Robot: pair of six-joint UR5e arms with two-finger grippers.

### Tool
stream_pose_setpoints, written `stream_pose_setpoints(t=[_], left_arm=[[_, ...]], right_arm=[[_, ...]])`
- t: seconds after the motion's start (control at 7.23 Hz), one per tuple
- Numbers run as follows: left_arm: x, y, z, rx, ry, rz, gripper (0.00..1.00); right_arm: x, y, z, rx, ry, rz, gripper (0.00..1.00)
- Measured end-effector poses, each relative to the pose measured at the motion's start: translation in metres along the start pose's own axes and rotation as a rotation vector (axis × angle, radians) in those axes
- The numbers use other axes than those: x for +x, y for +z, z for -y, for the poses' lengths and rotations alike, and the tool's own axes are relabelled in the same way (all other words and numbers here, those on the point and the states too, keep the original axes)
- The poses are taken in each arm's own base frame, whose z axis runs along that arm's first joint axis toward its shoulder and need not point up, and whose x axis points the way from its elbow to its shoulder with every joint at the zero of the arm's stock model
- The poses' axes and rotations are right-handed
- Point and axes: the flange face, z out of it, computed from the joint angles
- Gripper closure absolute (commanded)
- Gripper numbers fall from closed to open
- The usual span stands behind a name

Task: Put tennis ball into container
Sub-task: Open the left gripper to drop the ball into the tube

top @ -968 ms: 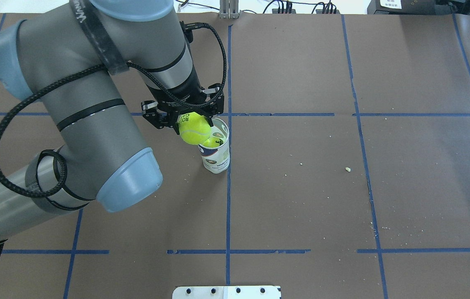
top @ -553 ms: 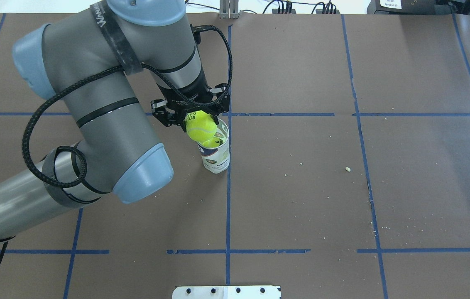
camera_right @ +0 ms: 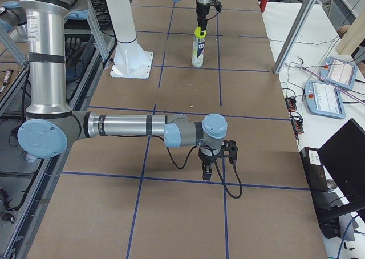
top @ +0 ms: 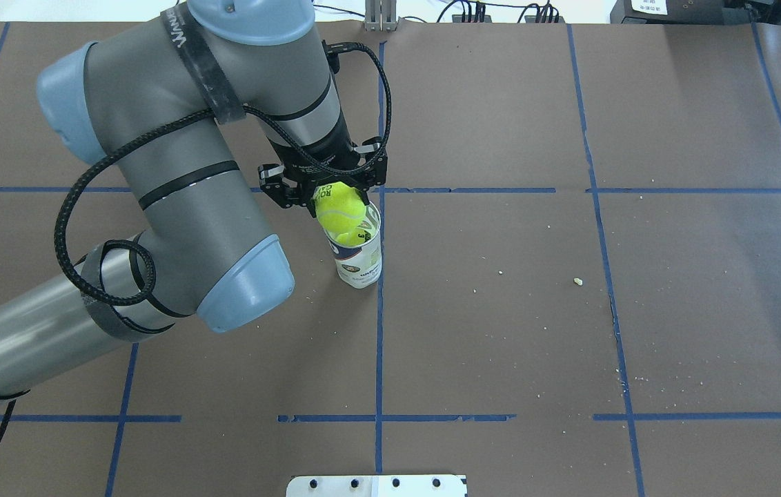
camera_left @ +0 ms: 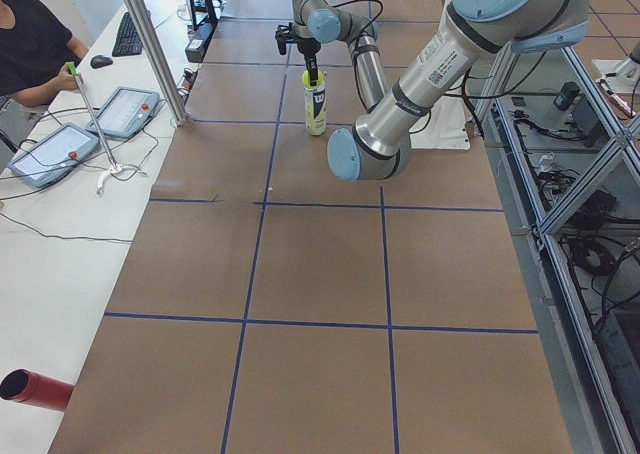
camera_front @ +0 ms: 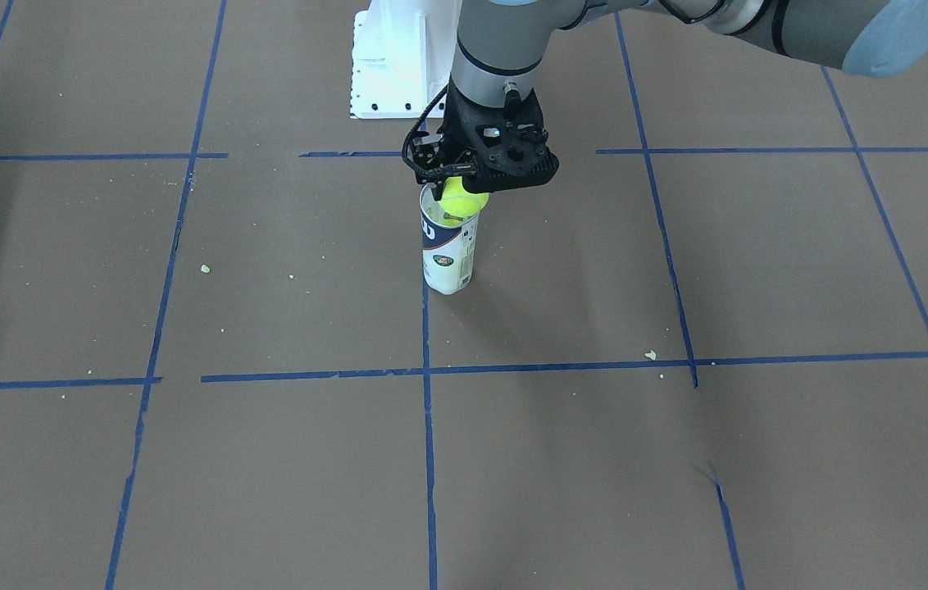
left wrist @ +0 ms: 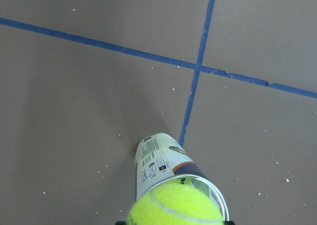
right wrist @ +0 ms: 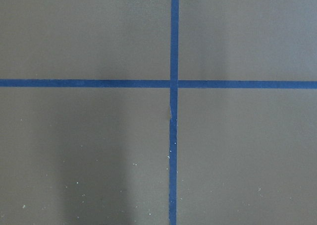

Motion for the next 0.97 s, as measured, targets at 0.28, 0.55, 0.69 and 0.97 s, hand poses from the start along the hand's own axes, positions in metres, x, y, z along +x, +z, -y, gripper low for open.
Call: stream_pose_setpoints(t=[0.28, 0.55, 0.69, 0.97], left_arm=[[-0.001, -0.003, -0.003, -0.001, 0.012, -0.009, 0.0], [-0.005, -0.011, -0.008, 0.005, 0.025, -0.026, 0.0], [-0.015, -0.017, -0.013, 0.014, 0.034, -0.04, 0.0], [-0.052, -0.02, -0.016, 0.033, 0.063, -0.062, 0.0]], right_arm=[[0.0, 0.0, 0.0, 0.0, 0.0, 0.0, 0.0], [0.0, 0.0, 0.0, 0.0, 0.0, 0.0, 0.0], [0.0, 0.0, 0.0, 0.0, 0.0, 0.0, 0.0], [0.0, 0.0, 0.0, 0.0, 0.0, 0.0, 0.0]])
